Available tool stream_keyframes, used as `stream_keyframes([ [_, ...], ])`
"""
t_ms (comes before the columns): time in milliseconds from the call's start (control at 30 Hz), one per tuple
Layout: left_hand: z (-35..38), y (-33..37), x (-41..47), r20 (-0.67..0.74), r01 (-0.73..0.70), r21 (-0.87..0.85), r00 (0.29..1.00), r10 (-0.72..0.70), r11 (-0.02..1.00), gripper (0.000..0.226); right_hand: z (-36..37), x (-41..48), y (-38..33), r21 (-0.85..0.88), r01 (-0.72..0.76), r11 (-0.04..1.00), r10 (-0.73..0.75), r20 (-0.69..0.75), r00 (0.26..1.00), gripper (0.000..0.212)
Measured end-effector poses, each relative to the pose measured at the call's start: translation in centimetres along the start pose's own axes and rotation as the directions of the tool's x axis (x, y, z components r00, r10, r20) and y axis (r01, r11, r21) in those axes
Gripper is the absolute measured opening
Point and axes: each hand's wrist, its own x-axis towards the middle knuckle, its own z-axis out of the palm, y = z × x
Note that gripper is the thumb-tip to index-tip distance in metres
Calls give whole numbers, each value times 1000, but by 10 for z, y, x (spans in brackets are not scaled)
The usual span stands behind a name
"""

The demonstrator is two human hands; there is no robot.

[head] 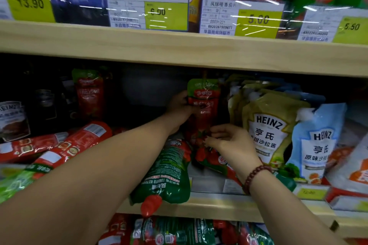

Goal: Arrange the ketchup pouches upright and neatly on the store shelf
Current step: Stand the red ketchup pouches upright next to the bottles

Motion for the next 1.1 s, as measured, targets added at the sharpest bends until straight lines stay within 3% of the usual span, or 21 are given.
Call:
stream_keyframes([
  [167,-27,25,-2,-124,-15,-91,992,4,996,38,-2,-1,1,-210,-1,978,12,48,999,24],
  [400,-78,50,-19,-108,-21,-1,994,21,1000,34,-2,-6,-16,-365,-6,931,41,88,995,14],
  [467,-90,54,-24,-101,-5,20,995,7,1000,34,1,-6,-29,-321,-3,947,35,95,995,20],
  [600,-111,60,-30,-99,15,27,995,-12,1000,26,17,-2,-69,99,10,995,-21,109,994,44],
  [667,-119,63,-34,-86,26,19,996,-24,999,24,30,0,-87,182,-50,982,14,195,981,57],
  [733,-127,66,-39,-66,48,14,997,-47,999,24,44,2,-99,161,-96,982,46,290,956,62],
  [800,-135,68,-45,-36,74,7,997,-74,997,24,58,3,-107,146,-116,982,60,338,939,46],
  [900,-147,72,-54,17,96,23,995,-96,995,27,75,2,-113,138,-132,981,74,365,928,28],
  [1100,-169,66,-70,12,162,22,987,-162,987,39,102,-4,-123,84,-101,991,68,327,943,23],
])
